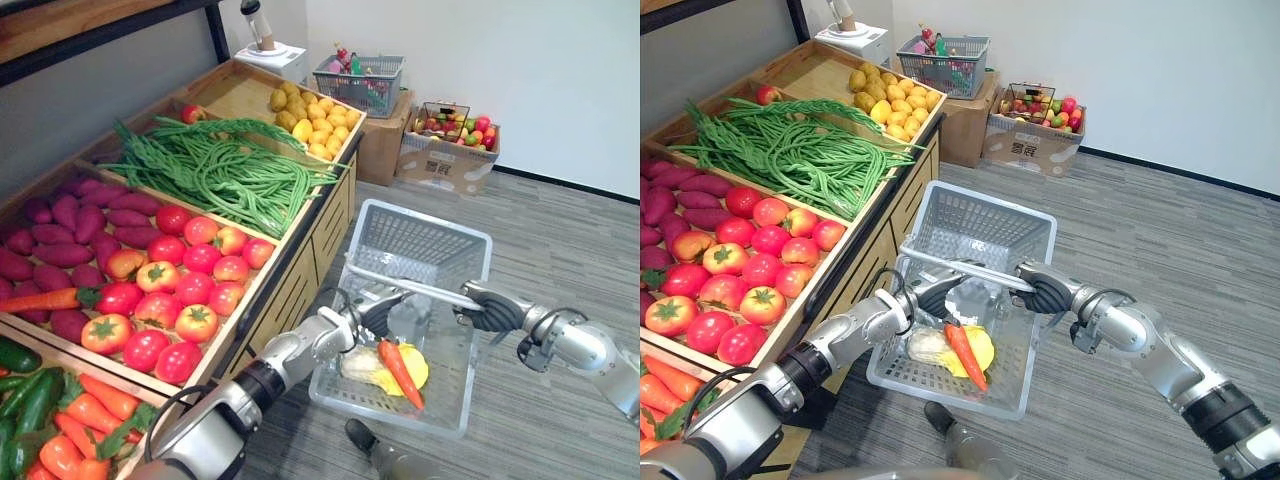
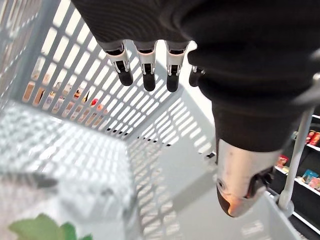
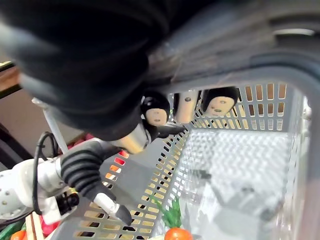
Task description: Pick vegetable in the basket
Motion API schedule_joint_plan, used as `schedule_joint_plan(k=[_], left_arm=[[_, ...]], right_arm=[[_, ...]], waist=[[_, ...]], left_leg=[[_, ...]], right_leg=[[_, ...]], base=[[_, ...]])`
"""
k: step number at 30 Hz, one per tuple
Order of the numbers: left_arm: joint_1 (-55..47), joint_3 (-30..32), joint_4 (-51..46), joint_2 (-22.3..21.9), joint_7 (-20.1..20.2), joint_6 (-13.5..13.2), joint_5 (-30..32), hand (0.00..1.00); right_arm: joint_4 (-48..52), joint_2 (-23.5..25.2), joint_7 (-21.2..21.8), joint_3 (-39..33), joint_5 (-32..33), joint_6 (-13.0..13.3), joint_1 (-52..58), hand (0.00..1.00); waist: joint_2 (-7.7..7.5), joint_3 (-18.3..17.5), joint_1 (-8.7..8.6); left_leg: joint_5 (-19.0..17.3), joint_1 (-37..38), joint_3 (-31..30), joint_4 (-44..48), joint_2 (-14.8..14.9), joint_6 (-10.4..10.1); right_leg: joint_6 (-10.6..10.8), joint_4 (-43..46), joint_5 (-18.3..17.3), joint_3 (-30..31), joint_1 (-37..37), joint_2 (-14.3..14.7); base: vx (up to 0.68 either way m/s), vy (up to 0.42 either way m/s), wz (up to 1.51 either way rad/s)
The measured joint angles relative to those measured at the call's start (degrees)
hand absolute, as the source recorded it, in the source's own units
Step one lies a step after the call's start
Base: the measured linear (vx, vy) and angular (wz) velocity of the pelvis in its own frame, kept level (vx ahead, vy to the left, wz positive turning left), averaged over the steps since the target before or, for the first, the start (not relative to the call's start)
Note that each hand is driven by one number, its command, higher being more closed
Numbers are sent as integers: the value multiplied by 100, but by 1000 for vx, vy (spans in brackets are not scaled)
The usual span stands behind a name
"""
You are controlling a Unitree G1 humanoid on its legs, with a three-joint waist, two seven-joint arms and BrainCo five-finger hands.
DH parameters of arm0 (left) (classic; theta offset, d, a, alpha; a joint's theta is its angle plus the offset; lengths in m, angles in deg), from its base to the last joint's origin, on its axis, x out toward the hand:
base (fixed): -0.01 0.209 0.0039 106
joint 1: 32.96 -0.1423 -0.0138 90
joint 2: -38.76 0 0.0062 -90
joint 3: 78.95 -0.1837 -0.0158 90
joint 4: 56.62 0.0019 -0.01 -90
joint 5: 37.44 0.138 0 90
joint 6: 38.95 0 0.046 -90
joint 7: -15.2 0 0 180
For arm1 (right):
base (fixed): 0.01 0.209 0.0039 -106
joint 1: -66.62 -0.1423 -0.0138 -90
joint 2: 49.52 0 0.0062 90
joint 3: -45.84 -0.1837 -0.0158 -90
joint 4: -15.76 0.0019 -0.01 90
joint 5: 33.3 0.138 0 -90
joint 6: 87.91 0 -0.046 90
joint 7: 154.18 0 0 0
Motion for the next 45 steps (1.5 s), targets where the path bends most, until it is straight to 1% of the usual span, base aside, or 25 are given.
schedule_joint_plan(k=[3,6,8,9,11,12,14,18,19,20,21,23,25,27,28,30,32,33,36,37,39,40,42,43,45], left_arm=[[7,-186,-505,21,93,-36,-31,0],[-14,-453,-1029,131,190,-101,-64,0],[-32,-693,-1800,258,330,-303,-341,0],[-57,-759,-1992,268,348,-370,-457,0],[-265,-910,-2615,273,436,-626,-784,0],[-311,-1015,-2751,300,466,-680,-917,0],[-447,-1115,-2975,399,582,-751,-1016,0],[-644,-1285,-3314,774,755,-766,-1204,0],[-687,-1311,-3418,833,814,-774,-1379,0],[-701,-1311,-3534,874,815,-777,-1401,0],[-703,-1311,-3599,896,815,-782,-1411,0],[-824,-1293,-3847,1004,816,-786,-1627,0],[-943,-1287,-3975,1089,821,-786,-1630,0],[-1105,-1199,-4069,1183,819,-785,-1632,0],[-1241,-1081,-4139,1239,813,-783,-1632,0],[-1479,-797,-4255,1325,800,-781,-1632,0],[-1905,-248,-4464,1368,732,-768,-1697,0],[-2011,-119,-4502,1364,691,-767,-1781,0],[-2662,819,-4705,1222,383,-728,-1831,0],[-2778,1001,-4706,1164,317,-723,-1832,0],[-3172,1601,-4778,944,122,-626,-1840,0],[-3379,1921,-4838,769,31,-551,-1843,0],[-3641,2320,-4880,492,-139,-492,-1867,0],[-3963,2875,-4859,100,-318,-355,-2061,0],[-4185,3390,-4803,-268,-462,-213,-2079,0]], right_arm=[[-178,268,-4,-264,-27,12,189,100],[-413,616,-50,-699,-67,-57,415,100],[-762,906,-172,-882,-267,-153,497,100],[-855,978,-209,-909,-313,-202,497,100],[-1168,1250,-292,-1096,-524,-361,552,100],[-1268,1310,-355,-1177,-567,-410,584,100],[-1483,1497,-459,-1417,-754,-514,583,100],[-1876,1834,-754,-2011,-810,-711,592,100],[-2018,1904,-865,-2197,-811,-750,593,100],[-2130,1937,-931,-2309,-810,-761,593,100],[-2205,1960,-954,-2400,-810,-763,593,100],[-2459,2059,-1066,-2706,-811,-878,593,100],[-2659,2182,-1142,-2936,-811,-944,607,100],[-2858,2323,-1195,-3212,-810,-977,656,100],[-2950,2413,-1265,-3386,-811,-986,747,100],[-3077,2584,-1350,-3703,-810,-986,901,100],[-3281,2900,-1465,-4174,-793,-994,1097,100],[-3349,2992,-1522,-4289,-790,-997,1147,100],[-3761,3421,-1731,-4767,-780,-1004,1368,100],[-3853,3498,-1767,-4842,-780,-1007,1397,100],[-4321,3689,-1811,-5008,-776,-1012,1417,100],[-4627,3789,-1848,-5127,-773,-1018,1423,100],[-5002,3907,-1915,-5226,-729,-1090,1418,100],[-5461,4109,-1953,-5374,-670,-1172,1363,100],[-5847,4289,-2012,-5435,-530,-1207,1340,100]], waist=[[6,112,-1],[9,178,45],[21,186,148],[26,189,161],[41,199,234],[48,203,296],[63,210,323],[99,225,361],[114,232,392],[129,234,452],[141,243,460],[179,249,514],[191,253,609],[194,254,641],[192,256,657],[189,260,771],[187,267,877],[178,272,920],[143,294,960],[112,312,964],[95,322,1009],[87,325,1070],[76,322,1105],[69,321,1129],[57,323,1152]], left_leg=[[-11,-48,-144,-1,14,23],[-20,-195,-346,14,17,38],[-20,-269,-508,35,49,44],[-24,-308,-575,48,59,51],[-39,-417,-756,121,111,77],[-40,-462,-809,130,113,78],[-56,-533,-928,195,151,106],[-50,-707,-1202,239,168,119],[-52,-740,-1253,261,184,123],[-55,-795,-1333,298,206,129],[-59,-805,-1382,310,216,141],[-53,-917,-1540,341,248,160],[-53,-1025,-1692,391,277,177],[-30,-1180,-1914,399,281,225],[-15,-1282,-2074,406,280,251],[24,-1421,-2300,404,266,314],[69,-1592,-2615,386,231,387],[82,-1612,-2663,375,221,405],[210,-1863,-3229,220,33,534],[242,-1894,-3317,169,-24,562],[315,-2016,-3643,22,-193,615],[361,-2066,-3786,-85,-300,678],[443,-2140,-3994,-220,-439,723],[592,-2247,-4236,-399,-599,761],[728,-2292,-4425,-553,-730,820]], right_leg=[[0,-3,0,-129,42,-72],[0,-19,0,-296,32,-175],[-1,-25,-1,-454,35,-243],[-1,-29,-1,-504,35,-267],[-1,-54,-1,-691,39,-349],[-1,-55,-1,-723,42,-368],[-4,-64,-4,-832,46,-415],[-22,-66,-17,-1043,49,-522],[-41,-66,-30,-1115,52,-548],[-46,-66,-33,-1158,49,-559],[-49,-66,-35,-1201,53,-573],[-61,-66,-43,-1373,59,-641],[-62,-71,-43,-1495,57,-683],[-77,-71,-54,-1696,63,-762],[-88,-72,-63,-1837,69,-820],[-106,-74,-79,-2026,85,-895],[-130,-89,-99,-2295,137,-1004],[-140,-88,-107,-2356,152,-1030],[-116,-92,-181,-2838,268,-1271],[-111,-91,-195,-2912,283,-1325],[-138,-155,-239,-3183,360,-1497],[-119,-203,-255,-3305,402,-1580],[-111,-278,-262,-3475,451,-1659],[-77,-284,-258,-3684,449,-1769],[-65,-286,-248,-3824,474,-1832]], base=[[-43,-59,25],[-73,-76,33],[-57,-67,34],[-52,-63,40],[-62,-63,41],[-68,-50,29],[-63,-41,28],[-63,-37,30],[-79,-45,31],[-52,-39,25],[-46,-31,25],[-53,-38,37],[-70,-47,41],[-66,-43,56],[-66,-44,64],[-65,-42,60],[-60,-36,59],[-58,-26,53],[-56,-10,82],[-46,15,82],[-48,24,74],[-35,13,63],[-9,-11,67],[6,-17,84],[17,-2,60]])
